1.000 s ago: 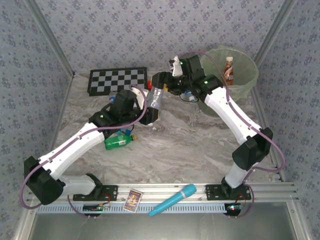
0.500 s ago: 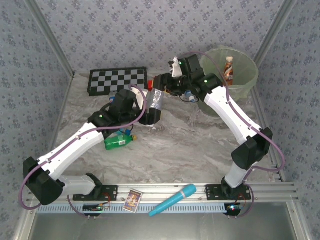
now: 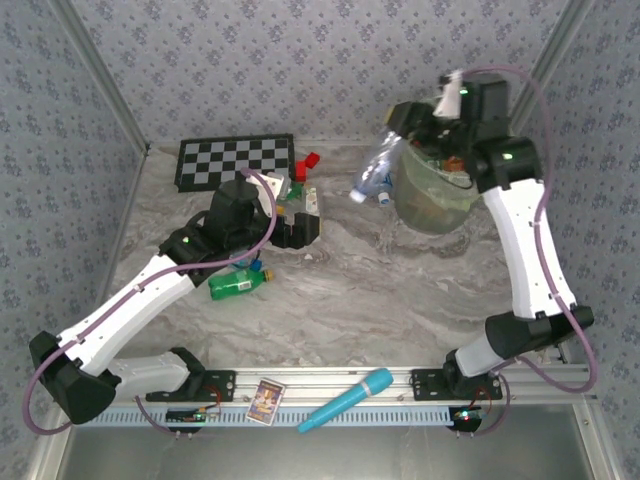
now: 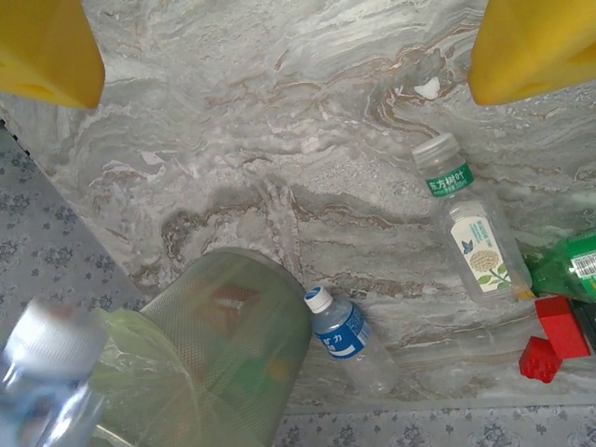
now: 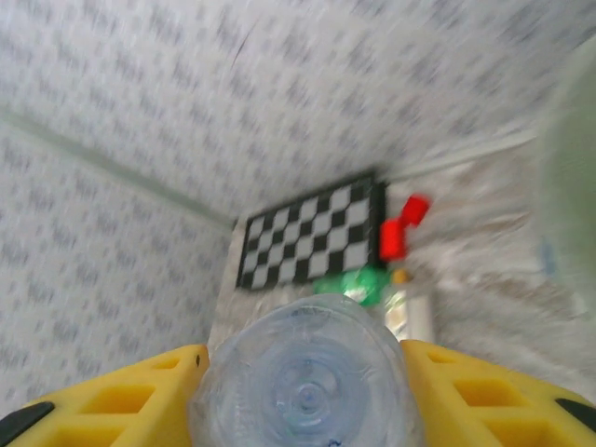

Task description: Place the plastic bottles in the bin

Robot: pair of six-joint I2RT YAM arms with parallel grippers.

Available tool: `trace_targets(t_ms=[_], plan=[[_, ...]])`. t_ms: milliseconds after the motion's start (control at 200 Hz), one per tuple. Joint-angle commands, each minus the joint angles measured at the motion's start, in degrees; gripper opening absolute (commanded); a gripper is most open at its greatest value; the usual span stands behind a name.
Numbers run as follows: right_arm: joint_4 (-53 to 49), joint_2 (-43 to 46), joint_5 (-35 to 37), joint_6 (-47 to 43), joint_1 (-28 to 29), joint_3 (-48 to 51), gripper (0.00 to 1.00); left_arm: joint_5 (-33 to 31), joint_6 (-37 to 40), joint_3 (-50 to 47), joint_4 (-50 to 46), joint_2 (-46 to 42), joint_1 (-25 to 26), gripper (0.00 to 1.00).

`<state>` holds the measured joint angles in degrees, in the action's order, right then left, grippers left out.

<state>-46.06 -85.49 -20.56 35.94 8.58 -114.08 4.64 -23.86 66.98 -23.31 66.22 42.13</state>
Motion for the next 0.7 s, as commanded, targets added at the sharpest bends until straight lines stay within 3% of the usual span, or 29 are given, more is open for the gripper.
trace_targets(t_ms=[0,285,455,695], plan=[[-2.97,2.42,3.94,-3.11,-4.65,-2.54,0.51,-0.69,-1.14,0.44,0.53,-0.2,-0.03,1.0],[-2.27,3.33,17.29,-5.09,-16.79,-3.07,0.49,-0.73,-1.87,-0.04,0.09,-0.94,-0.03,1.0],[-2.3,1.45,27.2,-12.47,-18.37,-3.31,0.51,-1.22,-2.94,-2.07,1.21,-2.49,-0.03,1.0],[0.2,-2.13,28.38,-15.11,-19.55,-0.88,0.52,-3.35,-0.36,-0.19,-1.63,-2.58,-0.04,1.0]])
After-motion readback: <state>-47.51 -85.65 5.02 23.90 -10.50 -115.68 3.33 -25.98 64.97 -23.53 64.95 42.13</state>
